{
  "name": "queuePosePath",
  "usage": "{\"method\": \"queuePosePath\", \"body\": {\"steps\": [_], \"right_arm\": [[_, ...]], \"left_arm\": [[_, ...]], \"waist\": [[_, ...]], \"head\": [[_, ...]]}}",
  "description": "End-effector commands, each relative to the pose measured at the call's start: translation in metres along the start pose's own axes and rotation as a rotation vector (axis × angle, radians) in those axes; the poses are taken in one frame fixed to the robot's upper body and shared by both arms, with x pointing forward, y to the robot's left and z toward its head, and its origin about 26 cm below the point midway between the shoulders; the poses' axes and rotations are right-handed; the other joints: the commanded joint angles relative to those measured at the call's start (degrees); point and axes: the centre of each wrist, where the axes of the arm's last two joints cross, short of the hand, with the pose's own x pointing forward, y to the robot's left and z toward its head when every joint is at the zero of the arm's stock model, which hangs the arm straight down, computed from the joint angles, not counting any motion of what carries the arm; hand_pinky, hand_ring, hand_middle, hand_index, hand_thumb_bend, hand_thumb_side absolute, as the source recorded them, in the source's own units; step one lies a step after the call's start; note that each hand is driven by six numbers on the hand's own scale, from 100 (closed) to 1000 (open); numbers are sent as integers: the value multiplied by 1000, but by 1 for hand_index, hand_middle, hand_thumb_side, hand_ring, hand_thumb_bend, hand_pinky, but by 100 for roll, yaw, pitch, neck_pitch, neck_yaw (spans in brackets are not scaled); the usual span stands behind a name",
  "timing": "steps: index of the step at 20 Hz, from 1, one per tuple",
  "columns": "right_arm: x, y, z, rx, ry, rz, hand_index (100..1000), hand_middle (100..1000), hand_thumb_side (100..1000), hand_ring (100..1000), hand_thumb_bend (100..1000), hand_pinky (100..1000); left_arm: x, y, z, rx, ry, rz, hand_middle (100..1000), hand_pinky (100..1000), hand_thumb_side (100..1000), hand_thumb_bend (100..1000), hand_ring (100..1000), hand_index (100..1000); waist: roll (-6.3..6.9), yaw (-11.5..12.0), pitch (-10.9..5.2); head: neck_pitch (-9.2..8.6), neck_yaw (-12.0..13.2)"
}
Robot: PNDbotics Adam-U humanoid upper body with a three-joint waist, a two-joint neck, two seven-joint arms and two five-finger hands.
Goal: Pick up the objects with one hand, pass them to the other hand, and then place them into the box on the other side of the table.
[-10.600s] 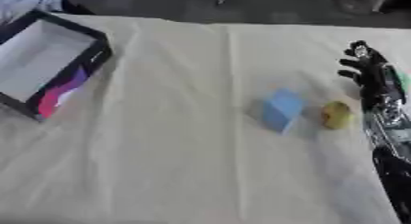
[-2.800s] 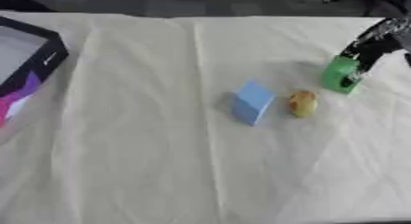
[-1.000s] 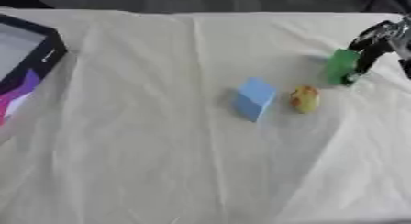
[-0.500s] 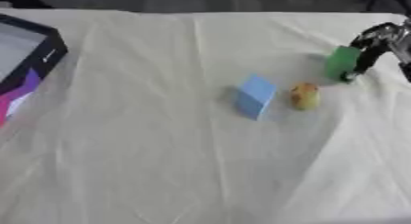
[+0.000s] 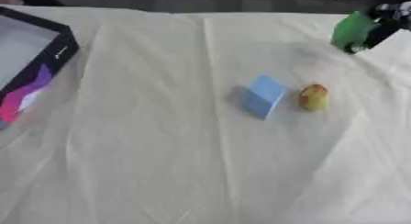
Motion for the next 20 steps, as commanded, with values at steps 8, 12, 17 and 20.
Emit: {"method": "queuePosePath", "body": {"steps": [8, 12, 17, 20], "right_arm": [[36, -4, 10, -90, -191, -89, 487, 489, 100, 636, 100, 697], [60, 23, 6, -115, -219, -116, 490, 488, 100, 602, 100, 658], [91, 55, 6, -170, -296, -180, 487, 484, 100, 589, 100, 649], [107, 70, 8, -163, -347, -193, 486, 483, 100, 590, 100, 653]], "left_arm": [[16, 4, -7, -13, -52, -17, 726, 970, 775, 100, 784, 674], [23, 1, -11, -29, -75, -21, 734, 969, 767, 100, 785, 679], [36, -2, -18, -59, -116, -39, 739, 967, 753, 100, 786, 681], [44, -3, -22, -84, -140, -59, 742, 964, 743, 100, 786, 683]], "waist": [[71, 65, -157], [78, 103, -169], [111, 142, -179], [121, 150, -179]], "head": [[-11, 100], [-11, 131], [-11, 187], [-11, 205]]}}
